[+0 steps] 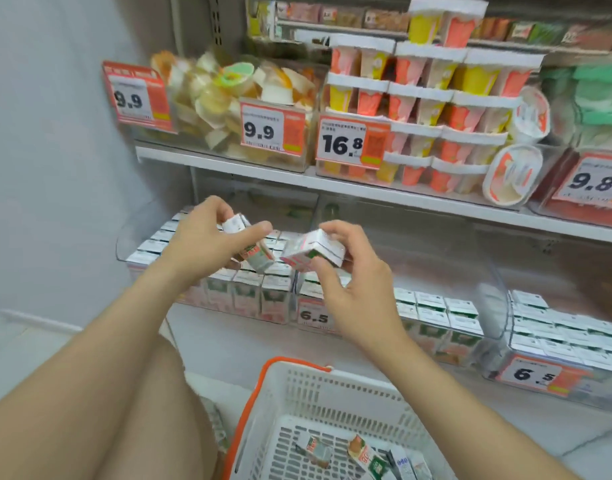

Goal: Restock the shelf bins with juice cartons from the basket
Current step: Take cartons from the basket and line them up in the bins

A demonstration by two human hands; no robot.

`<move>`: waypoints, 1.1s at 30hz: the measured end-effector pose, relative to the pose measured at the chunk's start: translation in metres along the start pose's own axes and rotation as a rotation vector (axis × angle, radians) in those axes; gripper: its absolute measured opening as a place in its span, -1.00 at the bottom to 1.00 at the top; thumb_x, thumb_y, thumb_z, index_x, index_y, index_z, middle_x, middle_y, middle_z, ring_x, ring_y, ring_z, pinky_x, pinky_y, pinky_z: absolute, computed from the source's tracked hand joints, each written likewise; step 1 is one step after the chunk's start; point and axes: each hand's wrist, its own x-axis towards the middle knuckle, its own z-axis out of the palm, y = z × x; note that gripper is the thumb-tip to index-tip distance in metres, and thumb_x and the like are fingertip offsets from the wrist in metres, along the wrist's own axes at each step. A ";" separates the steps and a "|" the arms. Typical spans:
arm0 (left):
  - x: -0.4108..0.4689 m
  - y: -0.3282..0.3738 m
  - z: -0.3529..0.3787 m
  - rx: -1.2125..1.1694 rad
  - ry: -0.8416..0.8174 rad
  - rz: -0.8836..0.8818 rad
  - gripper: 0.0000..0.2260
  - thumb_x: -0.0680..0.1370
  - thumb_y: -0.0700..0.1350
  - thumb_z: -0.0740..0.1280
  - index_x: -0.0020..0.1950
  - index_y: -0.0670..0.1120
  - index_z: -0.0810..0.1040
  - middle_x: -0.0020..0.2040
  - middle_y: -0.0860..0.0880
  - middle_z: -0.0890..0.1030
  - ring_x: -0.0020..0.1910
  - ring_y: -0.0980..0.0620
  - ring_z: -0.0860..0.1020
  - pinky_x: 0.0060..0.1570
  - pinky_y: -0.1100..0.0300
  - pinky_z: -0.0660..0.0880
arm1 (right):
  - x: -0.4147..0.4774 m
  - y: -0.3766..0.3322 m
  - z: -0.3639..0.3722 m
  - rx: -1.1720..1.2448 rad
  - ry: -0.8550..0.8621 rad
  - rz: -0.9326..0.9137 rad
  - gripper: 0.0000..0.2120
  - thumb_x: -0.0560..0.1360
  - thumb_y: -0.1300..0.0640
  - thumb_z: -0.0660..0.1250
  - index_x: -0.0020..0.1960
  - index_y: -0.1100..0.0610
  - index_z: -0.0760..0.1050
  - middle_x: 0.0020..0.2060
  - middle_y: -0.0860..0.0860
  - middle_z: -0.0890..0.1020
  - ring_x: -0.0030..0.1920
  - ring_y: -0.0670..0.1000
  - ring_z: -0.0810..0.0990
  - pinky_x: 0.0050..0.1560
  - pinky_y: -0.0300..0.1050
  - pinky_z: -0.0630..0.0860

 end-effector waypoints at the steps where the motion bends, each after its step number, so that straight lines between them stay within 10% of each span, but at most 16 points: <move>1: 0.011 -0.008 -0.003 0.030 0.099 -0.037 -0.41 0.39 0.26 0.60 0.05 -0.12 0.42 -0.03 -0.08 0.65 -0.27 -0.02 0.74 -0.24 -0.10 0.71 | 0.012 -0.001 0.011 -0.027 -0.015 -0.028 -0.65 0.60 0.24 0.39 0.30 -0.05 0.46 0.07 -0.17 0.65 0.06 -0.09 0.63 0.07 -0.17 0.53; 8: 0.067 -0.051 -0.024 0.307 0.378 -0.115 -0.27 0.38 0.42 0.47 0.14 -0.17 0.38 0.09 -0.17 0.57 0.09 -0.22 0.57 0.00 -0.09 0.57 | 0.095 0.031 0.109 -0.459 -0.192 -0.204 -0.40 0.59 0.32 0.38 0.55 -0.03 0.33 0.34 0.02 0.61 0.26 0.15 0.60 0.18 0.13 0.58; 13: 0.090 -0.077 -0.032 0.380 0.343 -0.156 -0.22 0.36 0.47 0.46 0.17 -0.14 0.32 0.09 -0.18 0.58 0.07 -0.27 0.60 0.02 -0.14 0.60 | 0.144 0.064 0.159 -0.991 -0.191 -0.334 -0.36 0.52 0.31 0.44 0.53 0.15 0.30 0.21 0.10 0.61 0.04 0.21 0.68 -0.21 0.03 0.53; 23: 0.089 -0.091 -0.039 0.528 0.121 -0.136 -0.33 0.22 0.41 0.58 0.03 0.01 0.40 -0.08 0.04 0.60 -0.06 -0.08 0.60 -0.12 0.00 0.58 | 0.221 0.096 0.224 -0.555 -0.581 0.156 -0.60 0.69 0.18 0.23 0.52 0.13 0.38 0.43 0.14 0.49 0.40 0.20 0.50 0.40 0.05 0.45; 33: 0.088 -0.072 -0.031 0.462 0.119 -0.101 -0.56 0.41 0.05 0.49 0.08 -0.08 0.34 -0.08 -0.03 0.58 -0.10 -0.06 0.59 -0.21 -0.01 0.57 | 0.218 0.089 0.211 -0.681 -0.727 0.164 -0.56 0.69 0.18 0.15 0.56 0.16 0.31 0.48 0.18 0.45 0.43 0.21 0.45 0.41 0.08 0.43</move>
